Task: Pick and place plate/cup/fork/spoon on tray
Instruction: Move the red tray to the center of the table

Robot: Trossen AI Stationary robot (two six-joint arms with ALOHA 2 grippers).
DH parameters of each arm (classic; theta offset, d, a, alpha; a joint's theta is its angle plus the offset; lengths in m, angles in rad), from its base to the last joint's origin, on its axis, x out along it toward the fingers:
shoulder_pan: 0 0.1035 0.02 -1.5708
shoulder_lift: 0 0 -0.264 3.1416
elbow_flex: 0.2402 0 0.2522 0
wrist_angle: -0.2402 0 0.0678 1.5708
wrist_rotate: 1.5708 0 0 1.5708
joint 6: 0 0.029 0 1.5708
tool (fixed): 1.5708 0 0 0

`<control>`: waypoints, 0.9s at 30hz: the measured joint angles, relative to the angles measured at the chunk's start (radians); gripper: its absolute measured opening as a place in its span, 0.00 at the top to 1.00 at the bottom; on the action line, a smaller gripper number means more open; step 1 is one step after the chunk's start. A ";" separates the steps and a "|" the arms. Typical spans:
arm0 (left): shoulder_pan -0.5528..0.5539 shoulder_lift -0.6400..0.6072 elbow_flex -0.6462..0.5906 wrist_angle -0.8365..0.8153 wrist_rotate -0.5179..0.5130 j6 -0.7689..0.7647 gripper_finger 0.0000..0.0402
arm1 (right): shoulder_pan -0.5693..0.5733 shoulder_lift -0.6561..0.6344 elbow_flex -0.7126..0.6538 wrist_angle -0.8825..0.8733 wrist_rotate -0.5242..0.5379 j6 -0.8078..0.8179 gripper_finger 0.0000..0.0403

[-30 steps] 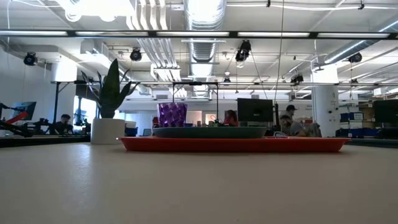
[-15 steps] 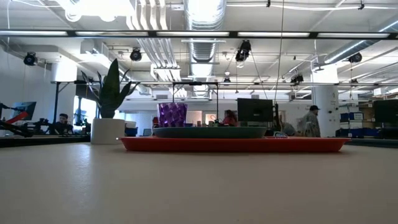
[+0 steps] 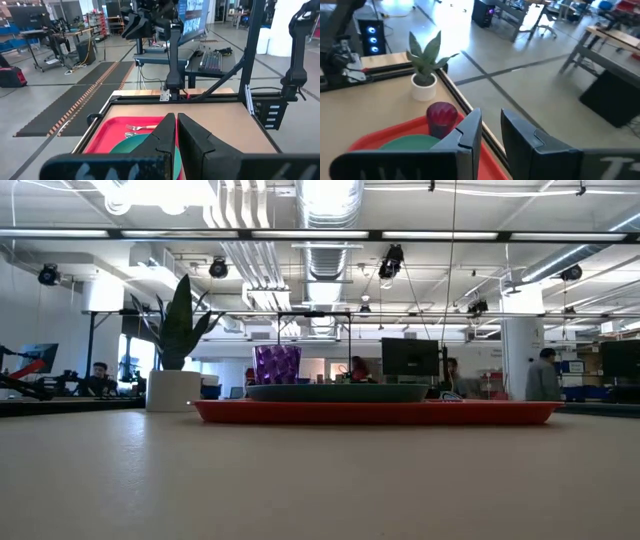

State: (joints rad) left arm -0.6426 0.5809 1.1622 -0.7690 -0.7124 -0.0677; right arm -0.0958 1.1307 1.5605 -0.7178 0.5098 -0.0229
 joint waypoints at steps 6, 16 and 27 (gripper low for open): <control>0.000 -0.043 -0.002 -0.052 0.000 -0.004 1.00 | -0.036 0.040 0.000 0.063 -0.084 0.021 0.85; 0.000 -0.050 -0.006 -0.061 0.000 -0.004 1.00 | -0.036 0.144 0.035 0.120 0.058 0.104 0.85; 0.000 -0.048 -0.006 -0.060 0.000 -0.005 1.00 | -0.071 0.232 0.038 -0.031 0.419 -0.037 0.88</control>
State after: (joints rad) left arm -0.6426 0.5331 1.1557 -0.8295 -0.7120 -0.0730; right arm -0.1671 1.3623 1.5981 -0.7489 0.9285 -0.0602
